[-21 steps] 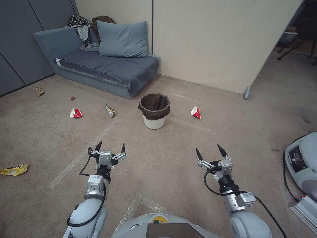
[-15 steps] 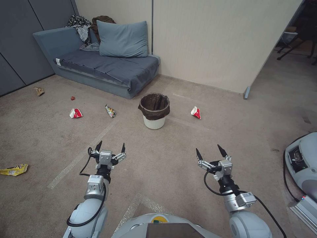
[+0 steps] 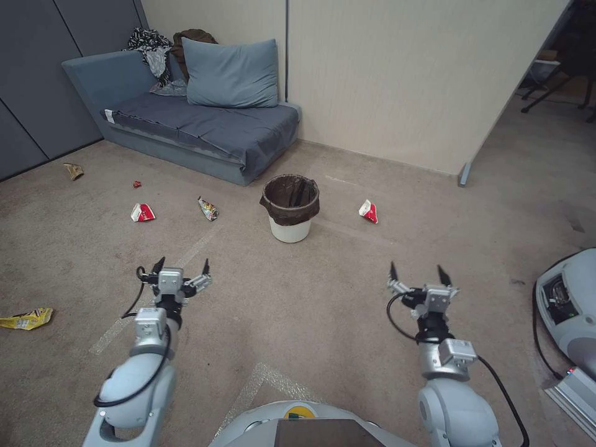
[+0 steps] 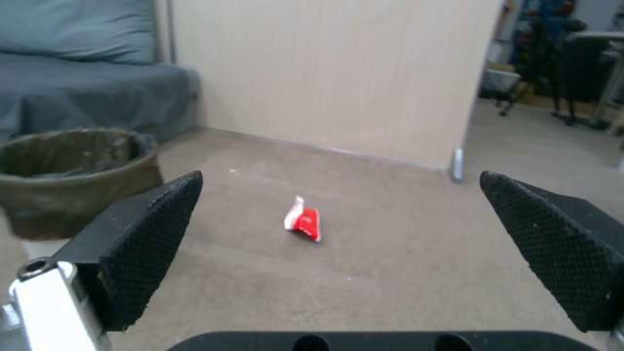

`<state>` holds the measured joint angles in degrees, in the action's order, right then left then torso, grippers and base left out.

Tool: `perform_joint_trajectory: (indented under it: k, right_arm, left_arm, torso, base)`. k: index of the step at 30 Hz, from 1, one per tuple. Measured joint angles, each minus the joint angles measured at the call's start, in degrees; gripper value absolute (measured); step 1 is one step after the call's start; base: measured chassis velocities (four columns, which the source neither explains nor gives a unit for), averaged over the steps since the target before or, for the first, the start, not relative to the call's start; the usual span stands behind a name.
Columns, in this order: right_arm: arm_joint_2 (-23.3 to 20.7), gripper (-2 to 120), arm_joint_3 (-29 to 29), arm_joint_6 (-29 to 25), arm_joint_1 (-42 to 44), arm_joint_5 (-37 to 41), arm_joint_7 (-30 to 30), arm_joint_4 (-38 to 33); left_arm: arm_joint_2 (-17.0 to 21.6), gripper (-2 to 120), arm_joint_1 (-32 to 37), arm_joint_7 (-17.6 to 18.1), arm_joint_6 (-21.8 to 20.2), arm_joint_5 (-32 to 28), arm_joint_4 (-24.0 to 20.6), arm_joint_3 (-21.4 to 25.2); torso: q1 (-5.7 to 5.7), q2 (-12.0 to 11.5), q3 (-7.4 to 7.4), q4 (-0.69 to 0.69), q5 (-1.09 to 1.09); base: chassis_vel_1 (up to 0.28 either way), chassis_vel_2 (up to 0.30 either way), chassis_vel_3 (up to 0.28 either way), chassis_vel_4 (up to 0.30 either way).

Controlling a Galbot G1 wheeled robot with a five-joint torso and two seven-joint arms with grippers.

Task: Pick up the trash bin, then pick up the garbage from the floor and place it into the trash bin.

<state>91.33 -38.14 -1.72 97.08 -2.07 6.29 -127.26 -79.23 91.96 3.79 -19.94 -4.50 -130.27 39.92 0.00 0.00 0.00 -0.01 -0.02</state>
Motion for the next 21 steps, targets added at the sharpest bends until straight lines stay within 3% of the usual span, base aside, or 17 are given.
perform_joint_trajectory:
  k: [6,21]
  right_arm:
    - [0.3,100,-0.4,-3.3,-0.9,0.9,-0.8,1.1]
    - [-0.2,100,-0.6,-4.2,-1.3,0.7,-1.9,2.5]
  left_arm:
    - [0.0,100,-0.4,-0.5,-1.9,-0.9,0.0,1.1]
    - [0.0,100,-0.1,-0.8,-1.8,-0.1,0.6,0.4]
  torso:
    - [0.00,0.0,0.00,0.01,0.01]
    - [0.00,0.0,0.00,0.01,0.01]
  base:
    - [0.000,0.000,0.000,0.000]
    - [0.000,0.000,0.000,0.000]
